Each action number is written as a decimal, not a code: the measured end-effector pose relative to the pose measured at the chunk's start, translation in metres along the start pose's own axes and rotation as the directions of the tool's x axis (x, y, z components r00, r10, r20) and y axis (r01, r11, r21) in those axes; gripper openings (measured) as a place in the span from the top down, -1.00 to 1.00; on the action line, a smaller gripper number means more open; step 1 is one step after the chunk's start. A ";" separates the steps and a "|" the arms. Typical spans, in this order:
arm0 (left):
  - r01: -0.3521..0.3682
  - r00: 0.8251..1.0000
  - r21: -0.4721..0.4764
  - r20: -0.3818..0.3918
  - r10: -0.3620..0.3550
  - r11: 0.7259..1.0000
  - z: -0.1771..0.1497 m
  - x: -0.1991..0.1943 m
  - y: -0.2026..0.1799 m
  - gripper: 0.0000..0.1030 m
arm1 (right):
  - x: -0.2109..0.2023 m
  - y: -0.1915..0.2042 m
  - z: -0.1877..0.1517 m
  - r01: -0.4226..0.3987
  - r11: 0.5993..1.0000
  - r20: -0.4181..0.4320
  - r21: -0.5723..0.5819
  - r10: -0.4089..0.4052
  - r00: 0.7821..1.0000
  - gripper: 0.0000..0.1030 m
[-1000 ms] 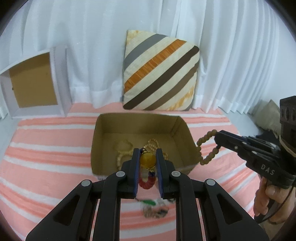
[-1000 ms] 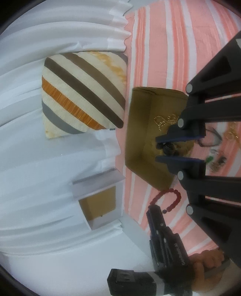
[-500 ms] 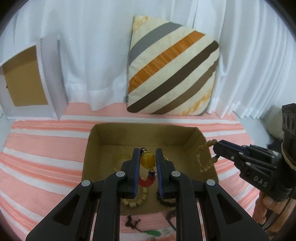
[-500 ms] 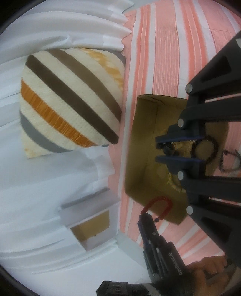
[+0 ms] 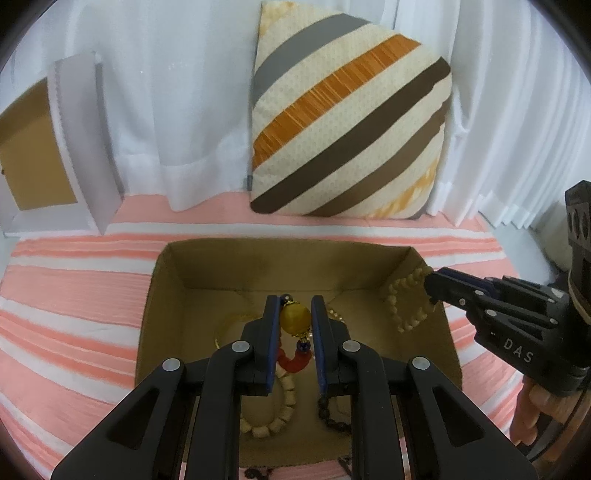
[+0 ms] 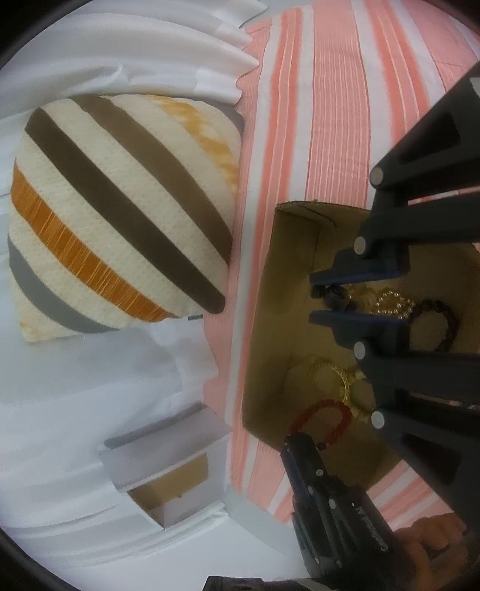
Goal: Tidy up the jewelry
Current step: 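Open both tools in the box and withdraw them toward the remaining jewelry, then close the left tool on the silver keychain while the right tool grasps the gold pendant chain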
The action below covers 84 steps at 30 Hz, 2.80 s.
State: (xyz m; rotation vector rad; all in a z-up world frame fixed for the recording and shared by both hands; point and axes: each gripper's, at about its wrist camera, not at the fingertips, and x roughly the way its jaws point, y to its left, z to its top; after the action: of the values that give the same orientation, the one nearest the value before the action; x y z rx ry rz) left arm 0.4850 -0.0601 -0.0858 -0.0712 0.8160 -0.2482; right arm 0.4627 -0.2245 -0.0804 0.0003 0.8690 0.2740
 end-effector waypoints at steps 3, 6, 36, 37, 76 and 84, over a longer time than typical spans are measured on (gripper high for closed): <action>-0.006 1.000 0.012 -0.010 0.006 1.000 -0.001 0.007 -0.002 0.71 | 0.008 -0.004 0.000 0.012 1.000 -0.009 0.007 -0.012 1.000 0.73; -0.008 1.000 0.017 -0.020 0.009 1.000 -0.002 0.014 -0.004 0.71 | 0.016 -0.009 -0.001 0.022 1.000 -0.016 0.018 -0.021 1.000 0.72; -0.041 0.999 -0.014 0.022 0.042 0.999 -0.163 -0.121 0.034 -0.71 | -0.124 0.019 -0.167 0.117 0.993 0.173 0.006 -0.116 0.978 -0.11; -0.039 0.999 -0.018 0.017 0.039 0.999 -0.177 -0.126 0.033 -0.71 | -0.128 0.021 -0.176 0.121 0.993 0.171 0.001 -0.120 0.978 -0.11; 0.056 0.994 0.071 -0.102 -0.049 0.996 -0.249 -0.064 -0.028 -0.71 | -0.120 0.030 -0.291 0.107 0.992 0.044 0.067 -0.111 0.993 -0.11; 0.044 0.992 0.071 -0.123 -0.035 0.996 -0.231 -0.026 -0.029 -0.71 | -0.120 0.027 -0.292 0.101 0.993 0.040 0.066 -0.104 0.994 -0.11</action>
State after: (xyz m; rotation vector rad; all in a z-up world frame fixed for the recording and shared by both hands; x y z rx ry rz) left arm 0.2942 -0.0739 -0.2205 -0.0028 0.9264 -0.3223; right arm 0.1630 -0.2591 -0.1760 0.0212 0.8320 0.1498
